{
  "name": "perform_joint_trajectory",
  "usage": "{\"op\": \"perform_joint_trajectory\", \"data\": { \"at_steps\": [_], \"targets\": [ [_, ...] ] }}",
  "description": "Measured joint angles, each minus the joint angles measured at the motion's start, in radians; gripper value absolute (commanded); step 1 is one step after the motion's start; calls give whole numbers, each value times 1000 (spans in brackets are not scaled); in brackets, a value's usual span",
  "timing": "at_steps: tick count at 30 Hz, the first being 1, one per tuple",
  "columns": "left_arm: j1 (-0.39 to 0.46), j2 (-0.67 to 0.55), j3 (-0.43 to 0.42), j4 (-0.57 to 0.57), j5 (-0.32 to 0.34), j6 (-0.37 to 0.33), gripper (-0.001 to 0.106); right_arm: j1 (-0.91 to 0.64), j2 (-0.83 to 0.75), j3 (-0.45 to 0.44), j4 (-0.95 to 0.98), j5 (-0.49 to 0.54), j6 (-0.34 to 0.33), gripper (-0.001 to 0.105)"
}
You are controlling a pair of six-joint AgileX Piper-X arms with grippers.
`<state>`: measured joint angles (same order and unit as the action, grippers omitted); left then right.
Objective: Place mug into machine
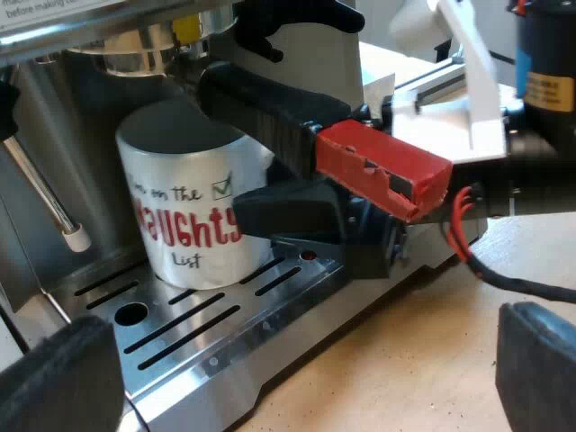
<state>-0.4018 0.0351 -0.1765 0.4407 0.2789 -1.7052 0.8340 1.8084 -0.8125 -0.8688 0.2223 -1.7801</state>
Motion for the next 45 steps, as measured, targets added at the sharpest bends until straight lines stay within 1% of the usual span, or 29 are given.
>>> {"op": "perform_joint_trajectory", "data": {
  "at_steps": [9,11,12,14,18,21,22,24,25,26,27,28,29,30,32,36,38,41,45],
  "targets": [
    [0,0,0,0,0,0,85,4,2,-10,9,8,0,55],
    [0,0,0,-2,-6,0,85,17,-42,0,99,65,0,55],
    [0,0,0,-1,-6,0,85,18,-51,8,112,72,0,55],
    [0,0,0,-6,-6,0,85,27,-108,44,154,82,0,55],
    [0,0,-4,-24,-12,0,85,47,-196,123,178,102,8,55],
    [0,0,-31,-15,-12,2,85,73,-282,178,217,138,11,55],
    [0,0,-49,-3,-12,1,85,90,-313,192,235,143,11,55],
    [0,0,-83,59,-13,5,85,121,-387,223,295,170,14,55],
    [0,0,-95,76,-13,4,85,133,-413,231,330,187,14,53],
    [0,0,-120,102,-16,7,85,166,-481,235,390,213,14,48],
    [0,0,-143,116,-16,7,85,176,-503,235,406,223,14,44],
    [0,-2,-166,128,-16,7,85,198,-550,235,438,241,14,36],
    [0,-2,-185,133,-16,7,85,206,-565,235,450,243,14,27],
    [0,-2,-193,134,-16,7,85,228,-608,235,486,249,14,23],
    [0,-2,-239,136,-16,7,85,267,-688,235,536,256,14,1],
    [0,-3,-315,188,-18,7,85,324,-787,235,564,266,8,0],
    [0,-3,-357,231,-18,7,85,353,-837,235,565,295,8,0],
    [0,-3,-394,250,-18,7,85,377,-856,224,567,346,8,0],
    [0,-3,-414,254,-18,7,85,381,-847,189,586,361,10,0]
  ]
}}
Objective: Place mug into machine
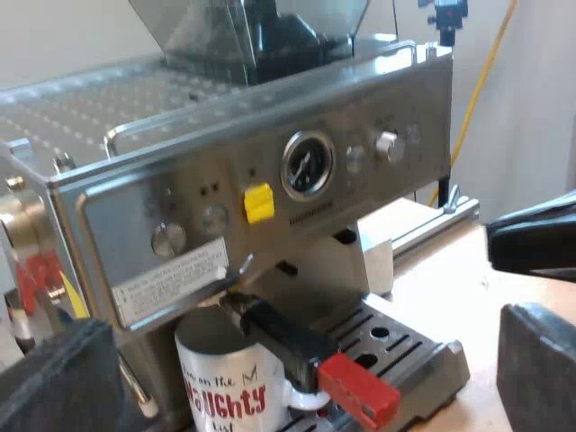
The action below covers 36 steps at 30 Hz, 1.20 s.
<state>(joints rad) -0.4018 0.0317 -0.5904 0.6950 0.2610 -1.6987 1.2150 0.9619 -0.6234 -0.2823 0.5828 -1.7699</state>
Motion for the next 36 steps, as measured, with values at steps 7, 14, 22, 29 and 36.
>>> {"op": "perform_joint_trajectory", "data": {
  "at_steps": [7,14,22,29,36],
  "targets": [
    [0,0,-8,9,0,0,85,0,135,-155,61,64,21,0],
    [0,0,-8,9,5,0,85,-43,343,-315,70,77,51,0],
    [0,0,-8,9,5,0,85,-90,467,-443,71,83,56,0],
    [0,0,-8,9,5,0,85,-131,509,-492,68,105,51,0],
    [0,0,-8,9,8,0,85,-165,511,-493,69,87,51,0]
  ]
}}
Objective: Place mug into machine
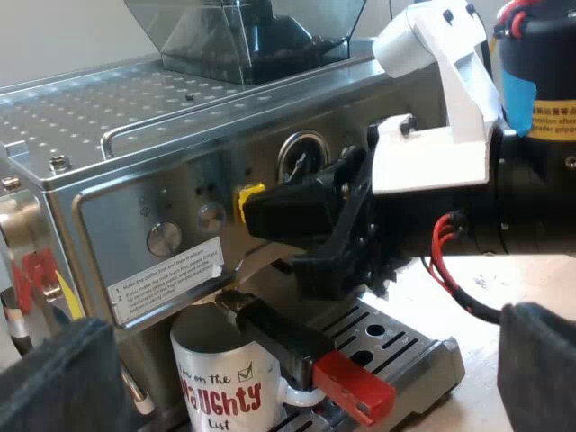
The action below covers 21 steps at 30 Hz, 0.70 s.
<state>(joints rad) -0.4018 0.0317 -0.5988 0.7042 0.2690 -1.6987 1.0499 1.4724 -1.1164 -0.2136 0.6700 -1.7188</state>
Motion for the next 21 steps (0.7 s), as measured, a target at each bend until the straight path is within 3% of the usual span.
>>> {"op": "perform_joint_trajectory", "data": {
  "at_steps": [6,12,15,17,20,21],
  "targets": [
    [0,0,0,0,4,0,85,-7,-8,0,14,-22,2,0],
    [0,0,0,0,5,0,85,21,-56,0,163,-77,6,0],
    [0,0,0,0,5,0,85,70,-99,0,269,-100,35,8],
    [0,0,0,0,5,0,85,109,-133,0,323,-106,70,34],
    [0,0,0,0,5,0,85,132,-187,0,401,-112,84,56],
    [0,0,0,0,5,0,85,135,-197,0,415,-113,85,57]
  ]
}}
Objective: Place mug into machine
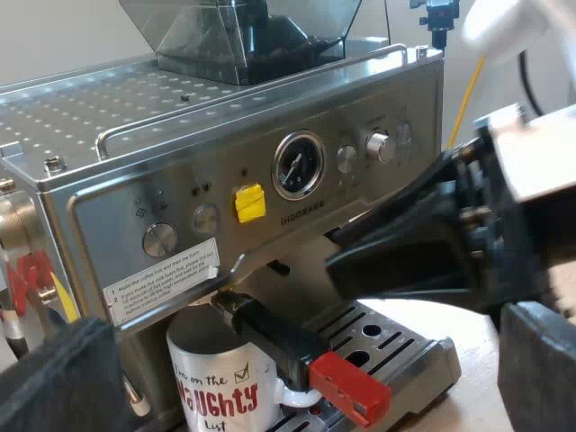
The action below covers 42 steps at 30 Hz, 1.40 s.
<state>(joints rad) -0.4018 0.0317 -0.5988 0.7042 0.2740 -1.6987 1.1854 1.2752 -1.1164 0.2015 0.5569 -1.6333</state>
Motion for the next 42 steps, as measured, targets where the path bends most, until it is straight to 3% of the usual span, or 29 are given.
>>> {"op": "perform_joint_trajectory", "data": {
  "at_steps": [2,8,10,12,14,22,26,30,32,37,42],
  "targets": [
    [0,0,0,0,-22,0,85,4,-39,0,49,-31,4,62],
    [0,4,-7,-2,-47,-34,85,-16,-125,0,169,-73,13,62],
    [0,35,-37,-2,-51,-115,85,-34,-147,0,200,-96,13,62],
    [0,59,-56,-2,-51,-132,85,-43,-155,0,210,-113,13,62],
    [0,131,-128,3,-69,-139,85,-168,-251,0,319,-188,14,62],
    [13,317,-284,-4,-111,-150,85,-484,-436,0,477,-247,17,62],
    [104,423,-341,37,-105,-150,85,-671,-495,0,564,-333,17,62],
    [267,486,-375,112,-72,-136,85,-909,-531,0,649,-426,-49,62],
    [356,490,-380,154,-67,-96,85,-1011,-543,0,682,-457,-74,62],
    [381,439,-379,179,-64,-77,85,-1213,-592,0,737,-525,-98,62],
    [381,349,-384,252,-83,-75,85,-1218,-701,0,767,-538,-99,62]
  ]
}}
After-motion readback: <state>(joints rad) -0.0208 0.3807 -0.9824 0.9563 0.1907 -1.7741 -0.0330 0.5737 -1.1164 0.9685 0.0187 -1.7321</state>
